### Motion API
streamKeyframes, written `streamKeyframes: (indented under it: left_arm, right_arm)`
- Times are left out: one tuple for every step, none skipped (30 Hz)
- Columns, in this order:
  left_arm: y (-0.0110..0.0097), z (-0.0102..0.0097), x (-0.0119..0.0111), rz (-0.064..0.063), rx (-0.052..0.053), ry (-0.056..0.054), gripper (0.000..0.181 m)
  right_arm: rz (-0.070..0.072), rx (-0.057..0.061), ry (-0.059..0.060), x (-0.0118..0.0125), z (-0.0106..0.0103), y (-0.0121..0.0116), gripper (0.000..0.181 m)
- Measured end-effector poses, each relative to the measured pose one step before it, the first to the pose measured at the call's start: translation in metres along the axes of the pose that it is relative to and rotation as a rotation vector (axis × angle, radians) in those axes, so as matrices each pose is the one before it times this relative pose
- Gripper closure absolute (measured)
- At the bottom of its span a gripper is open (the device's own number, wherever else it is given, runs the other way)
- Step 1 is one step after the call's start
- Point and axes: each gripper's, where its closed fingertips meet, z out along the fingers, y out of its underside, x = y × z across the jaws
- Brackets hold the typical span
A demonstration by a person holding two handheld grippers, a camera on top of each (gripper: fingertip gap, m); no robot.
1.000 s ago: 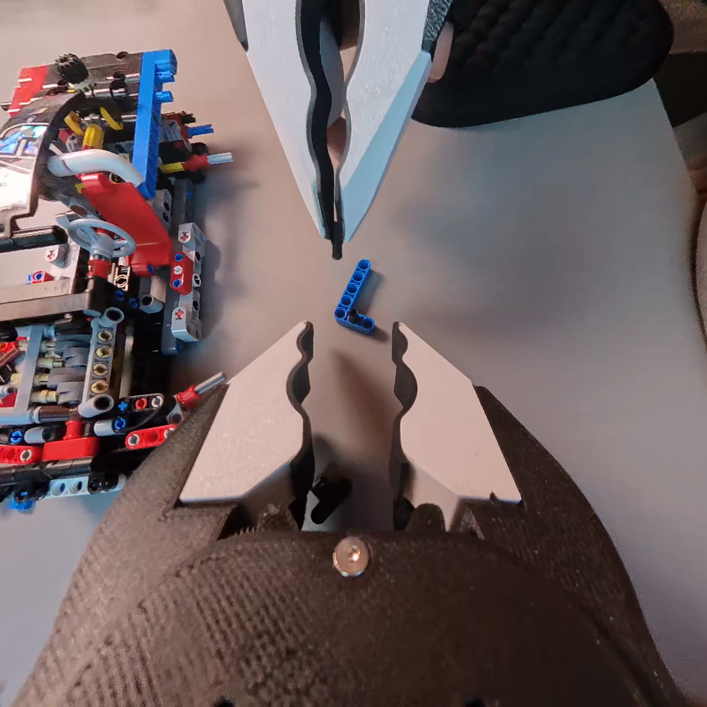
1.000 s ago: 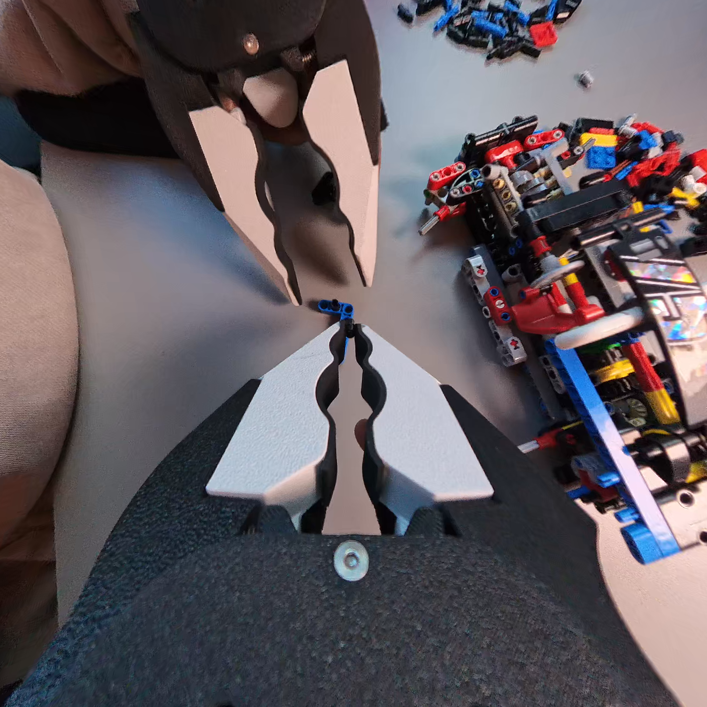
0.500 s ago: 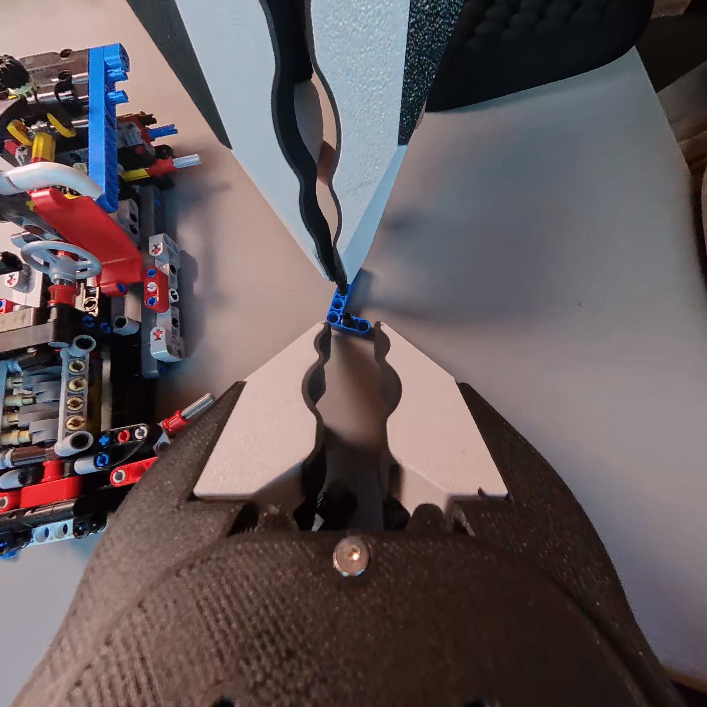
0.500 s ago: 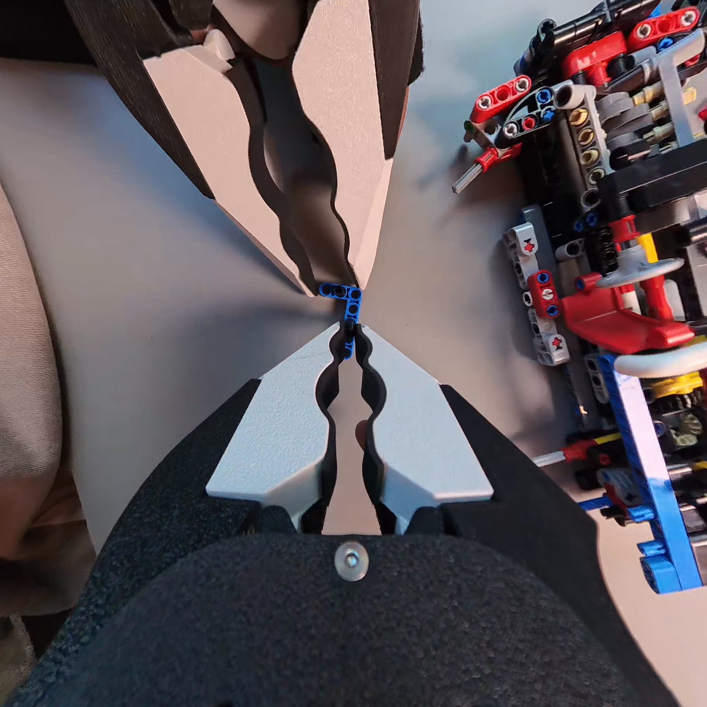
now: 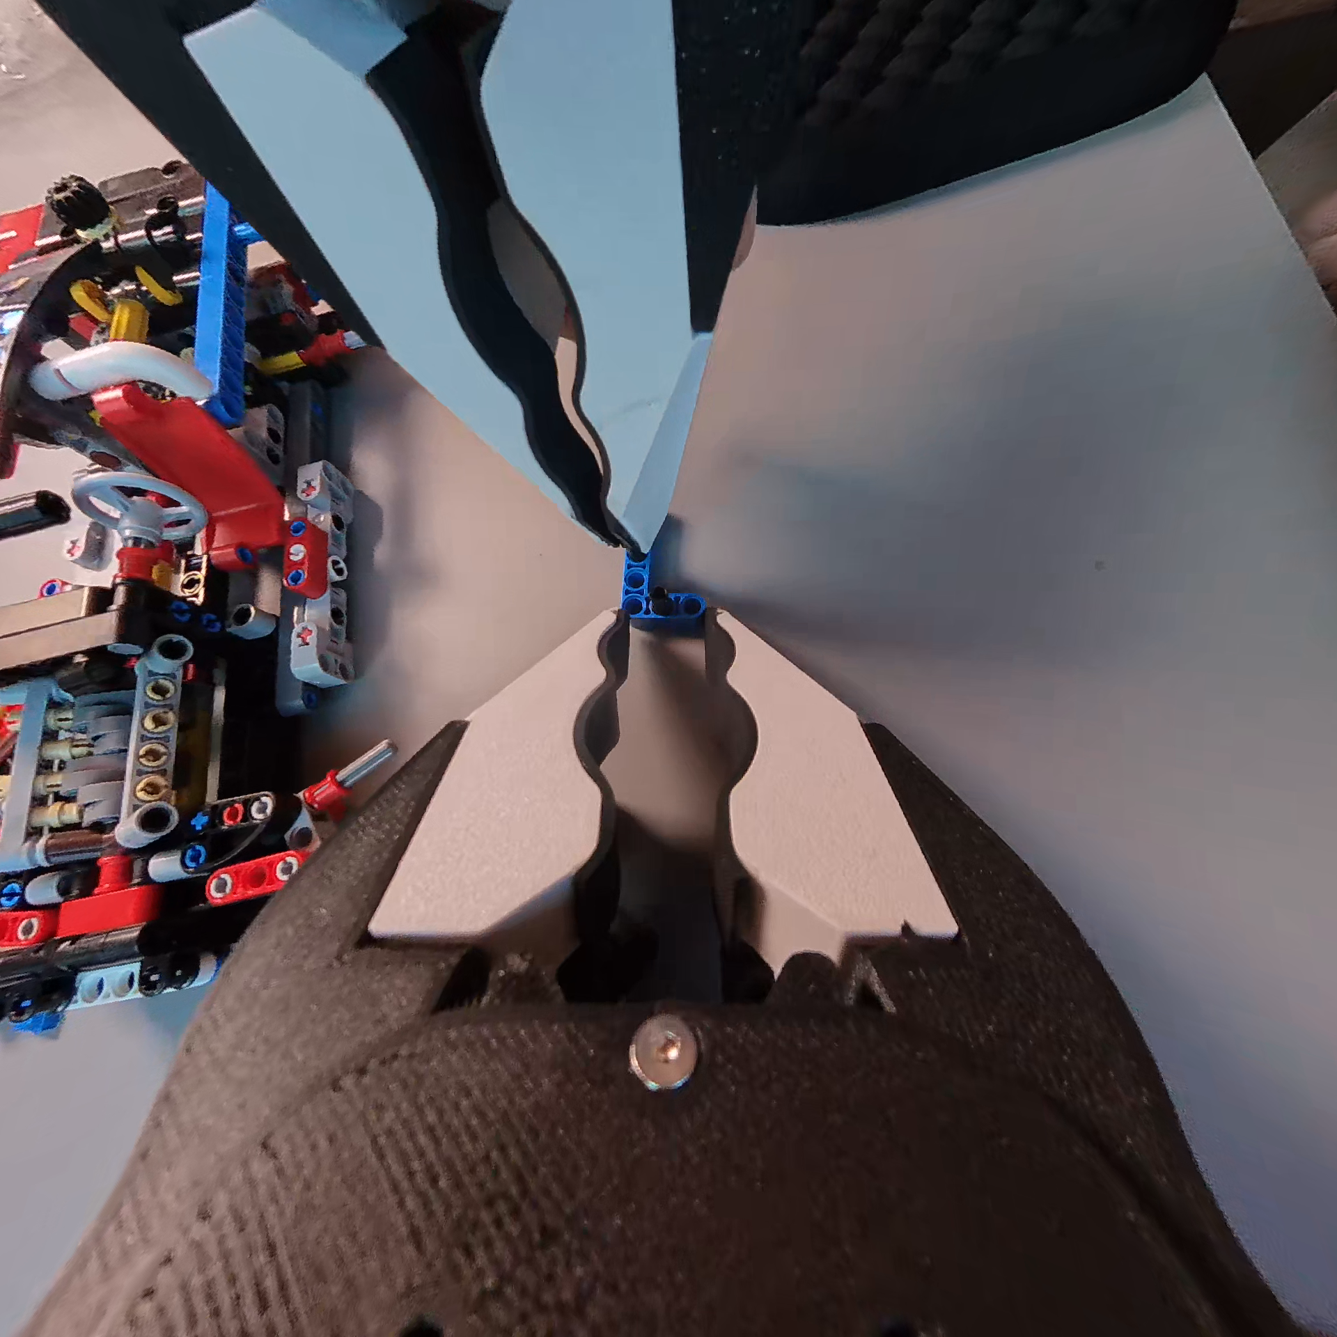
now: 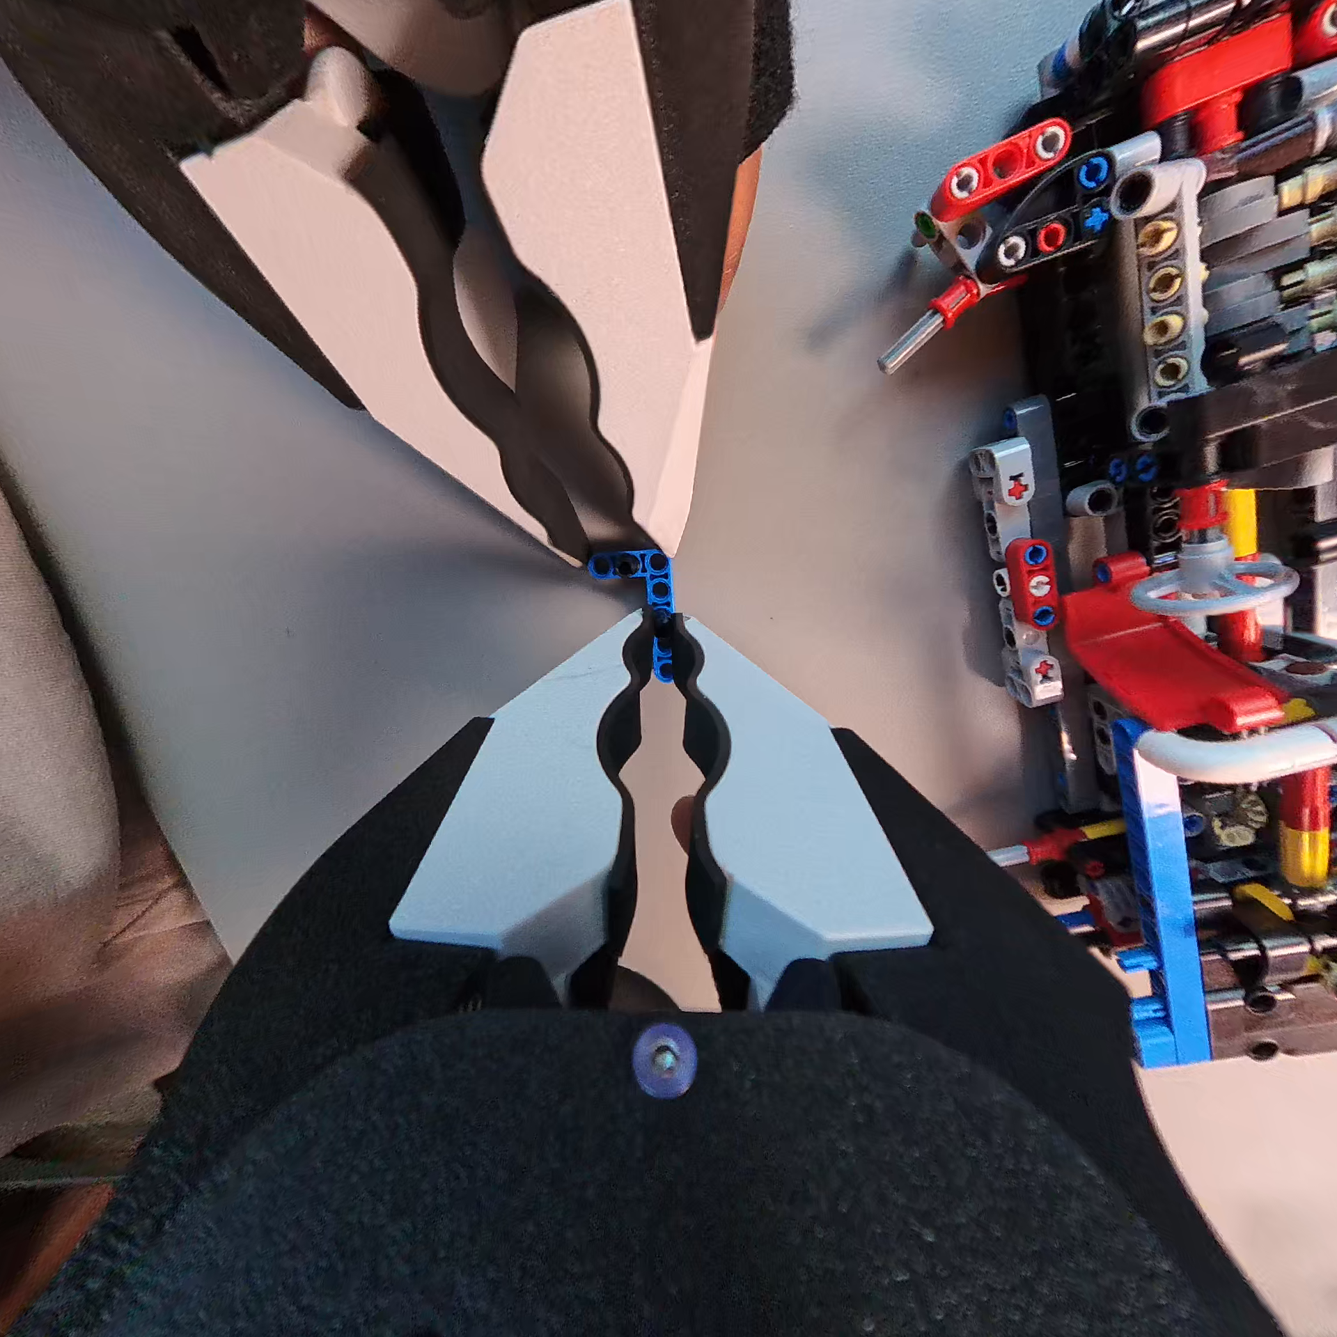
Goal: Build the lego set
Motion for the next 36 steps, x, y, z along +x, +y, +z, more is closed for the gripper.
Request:
streamKeyframes:
  left_arm:
    - [0.00008,0.00006,-0.00008,0.0078,-0.0016,-0.0114,0.162]
    - [0.00014,0.00013,-0.00004,0.0073,-0.0033,-0.0111,0.162]
    - [-0.0002,0.00011,-0.00003,0.006,-0.003,-0.0086,0.162]
    - [-0.00014,0.00017,-0.0001,0.0005,-0.0036,-0.0052,0.162]
    - [-0.00015,0.0002,-0.00007,-0.0023,-0.0024,-0.003,0.162]
    - [-0.00013,0.00022,0.00001,-0.0023,-0.0014,-0.0026,0.162]
    - [-0.00004,-0.00001,-0.00008,-0.002,-0.0016,-0.0027,0.162]
    - [-0.00004,0.00006,0.00002,-0.004,-0.0021,-0.0029,0.162]
    - [-0.00001,0.00009,-0.00006,-0.0034,-0.0016,-0.0039,0.163]
    - [-0.00007,0.00006,-0.00008,-0.0006,-0.0012,-0.0042,0.162]
    - [-0.0001,0.00014,-0.00012,0.0018,-0.0016,-0.0031,0.162]
    - [0.00002,0.00004,-0.00001,0.001,-0.0016,-0.0019,0.162]
    - [-0.00006,0.00004,0.00006,-0.0018,-0.0016,-0.0011,0.162]
    - [0.00009,-0.00004,0.0001,-0.0019,-0.0012,-0.0017,0.162]
    - [0.00003,-0.00008,-0.00001,0.0007,-0.0008,-0.0027,0.162]
    - [-0.00001,0.0001,-0.00017,0.0021,-0.0013,-0.0046,0.163]
    - [0.00018,-0.00002,-0.00049,0.0039,-0.0029,-0.007,0.164]
    - [0.00208,0.0006,0.00103,0.0161,-0.0133,0.0,0.181]
    - [-0.00109,0.00099,0.00081,0.0186,0.0058,-0.0087,0.181]
    - [-0.00056,0.00065,-0.00042,0.0113,-0.0043,-0.0162,0.181]
    - [-0.00004,0.00011,-0.00033,0.0076,-0.0111,-0.0145,0.181]
    - [0.0,0.0,0.00007,0.0106,-0.0061,-0.0134,0.181]
    - [-0.00011,-0.00007,0.00038,0.0091,-0.0006,-0.0066,0.181]
    - [-0.00039,-0.00011,0.0008,-0.001,0.0021,0.0046,0.181]
    - [-0.0005,-0.00052,0.00106,-0.0116,0.0046,0.0138,0.18]
    - [-0.00037,-0.00092,0.00041,-0.0202,0.0069,0.0159,0.175]
    - [-0.0007,-0.00109,-0.00031,-0.0273,0.0106,0.0148,0.162]
    - [-0.00018,-0.00071,-0.00049,-0.0296,0.0052,0.0141,0.156]
    - [-0.0002,-0.00035,-0.00039,-0.0221,0.0057,0.0093,0.153]
    - [-0.00019,0.00013,0.00009,-0.0089,0.0056,0.0042,0.15]
    - [0.00008,0.0007,-0.00013,-0.0003,0.0009,-0.003,0.148]
    - [-0.00059,0.00064,-0.00003,0.0007,0.0023,-0.0043,0.147]
    - [-0.00045,0.00061,-0.00001,-0.0046,0.0008,-0.0027,0.148]
    - [-0.00035,0.00078,-0.00029,-0.0108,0.0002,-0.0012,0.148]
    - [-0.00017,0.00074,0.00007,-0.0125,0.0008,0.0038,0.15]
    - [0.00007,0.00048,0.00006,-0.0112,0.0003,0.0042,0.151]
  right_arm:
    - [0.0058,-0.0061,0.0031,0.00022,0.00006,-0.00022,0.18]
    - [0.0029,-0.0066,0.0036,0.00008,0.00011,0.0,0.18]
    - [0.0009,-0.0074,0.0042,0.00026,0.00012,0.00022,0.18]
    - [0.0006,-0.007,0.0039,0.00019,0.00008,0.00001,0.18]
    - [0.0006,-0.0087,0.0032,0.00024,0.0001,0.00046,0.18]
    - [-0.0015,-0.0079,0.0033,0.00016,0.00011,0.00056,0.18]
    - [0.0001,-0.0054,0.0035,0.00015,0.00002,0.00043,0.179]
    - [0.0018,-0.0023,0.003,0.00018,0.00022,-0.00001,0.18]
    - [0.0035,-0.0029,0.0034,0.00038,0.00009,-0.00004,0.18]
    - [0.0011,-0.0029,0.0043,0.00037,0.00021,-0.00005,0.18]
    - [0.0044,-0.0037,0.0031,0.00027,0.00013,0.00009,0.18]
    - [0.0004,-0.0039,0.0041,0.00011,0.00012,0.00017,0.179]
    - [-0.0068,-0.0026,0.0061,0.0,0.0001,0.00017,0.179]
    - [-0.004,0.0009,0.0054,-0.00007,0.00009,-0.00014,0.179]
    - [-0.0037,0.0041,0.004,0.00001,0.00011,-0.00012,0.179]
    - [0.0016,0.0076,0.0025,0.00049,0.00012,-0.00009,0.18]
    - [0.0067,0.0095,0.0107,0.00146,0.00032,-0.00025,0.18]
    - [-0.0065,-0.0145,0.0346,0.00403,0.00385,0.00362,0.18]
    - [-0.006,0.0164,0.0108,0.00033,0.00167,-0.00129,0.179]
    - [0.0057,0.0092,-0.0055,-0.00097,-0.00001,-0.00112,0.18]
    - [-0.0039,0.0034,0.0005,0.00012,-0.00017,0.00034,0.179]
    - [0.0054,0.0064,-0.003,-0.00004,-0.00004,-0.00004,0.179]
    - [0.004,0.0055,-0.0034,-0.00003,-0.00008,-0.00005,0.179]
    - [0.0027,0.0011,-0.0026,-0.00001,-0.00007,0.00009,0.179]
    - [-0.0023,-0.0038,-0.0011,0.00001,-0.00006,0.00012,0.179]
    - [-0.0052,-0.0071,-0.0003,0.00001,-0.00003,-0.00009,0.179]
    - [-0.0035,-0.0058,-0.0028,-0.00005,-0.00011,0.00001,0.179]
    - [0.0037,0.0001,-0.0077,-0.00008,0.0,-0.00028,0.179]
    - [0.0095,0.0061,-0.0127,-0.0003,0.00006,-0.00051,0.179]
    - [0.0112,0.012,-0.0162,-0.00036,-0.00004,-0.00074,0.179]
    - [0.0122,0.015,-0.0174,-0.00021,-0.00003,-0.00069,0.179]
    - [0.0106,0.0163,-0.0209,-0.0008,-0.00004,-0.00046,0.179]
    - [0.0139,0.017,-0.0187,-0.00032,-0.00018,-0.00034,0.179]
    - [0.014,0.0226,-0.0176,0.00006,-0.00023,-0.00084,0.179]
    - [0.0178,0.0235,-0.0178,0.00017,-0.00042,-0.00078,0.179]
    - [0.0191,0.0208,-0.0176,0.00035,-0.00041,-0.00032,0.179]
